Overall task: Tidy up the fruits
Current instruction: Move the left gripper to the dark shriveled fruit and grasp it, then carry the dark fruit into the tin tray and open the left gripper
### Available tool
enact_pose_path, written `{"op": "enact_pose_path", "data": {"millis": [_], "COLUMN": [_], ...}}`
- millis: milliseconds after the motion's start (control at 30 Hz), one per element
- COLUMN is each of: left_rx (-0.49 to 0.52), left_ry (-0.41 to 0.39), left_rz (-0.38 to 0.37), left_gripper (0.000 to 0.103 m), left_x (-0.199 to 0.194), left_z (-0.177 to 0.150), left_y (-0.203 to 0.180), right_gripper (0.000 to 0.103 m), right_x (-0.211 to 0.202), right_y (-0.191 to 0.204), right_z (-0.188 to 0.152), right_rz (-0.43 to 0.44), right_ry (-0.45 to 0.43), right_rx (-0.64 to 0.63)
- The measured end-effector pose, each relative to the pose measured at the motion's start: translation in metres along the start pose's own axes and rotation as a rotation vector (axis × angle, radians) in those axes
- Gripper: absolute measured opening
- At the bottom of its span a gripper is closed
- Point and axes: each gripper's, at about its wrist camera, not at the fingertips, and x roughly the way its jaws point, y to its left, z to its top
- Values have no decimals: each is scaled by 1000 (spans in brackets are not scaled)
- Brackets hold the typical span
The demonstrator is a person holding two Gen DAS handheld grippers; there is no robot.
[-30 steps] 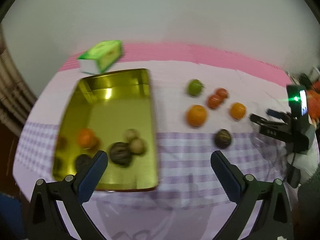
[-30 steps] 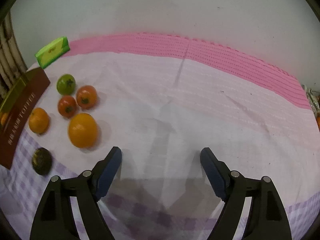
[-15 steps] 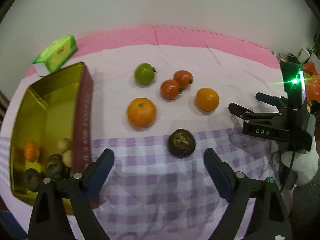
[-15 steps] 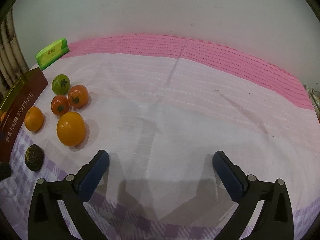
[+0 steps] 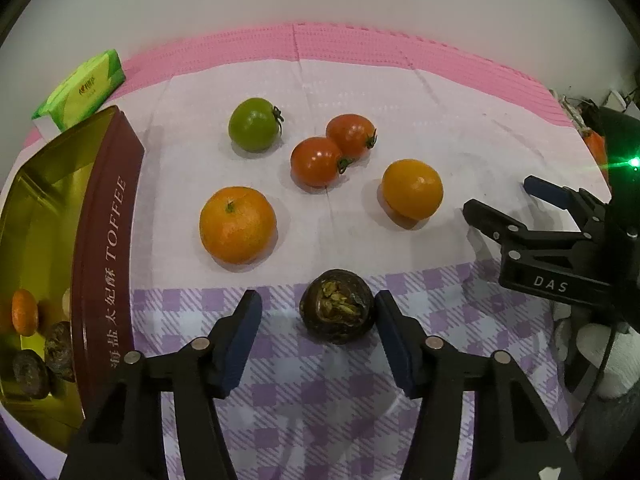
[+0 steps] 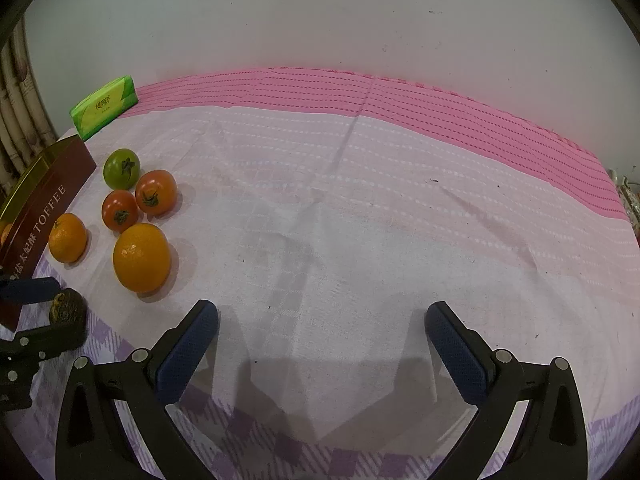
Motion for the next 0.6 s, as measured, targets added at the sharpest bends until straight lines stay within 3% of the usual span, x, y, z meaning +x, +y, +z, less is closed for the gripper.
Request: {"op": "enact_pose_path", "data": {"millis": [133,600], "left_rx": [23,37], "left_ry": [-7,-16], "left_rz": [-1,-1], "left_gripper": [34,33], "left_x": [-1,-16], "left_z": [-2,-11], "left_y": [-4,-1], "right_gripper": [103,103], "right_x": [0,0], "right_y": [0,0], "right_z": [0,0], "right_rz": [0,-1], "right_ry": [0,0], "right_rx": [0,1]}}
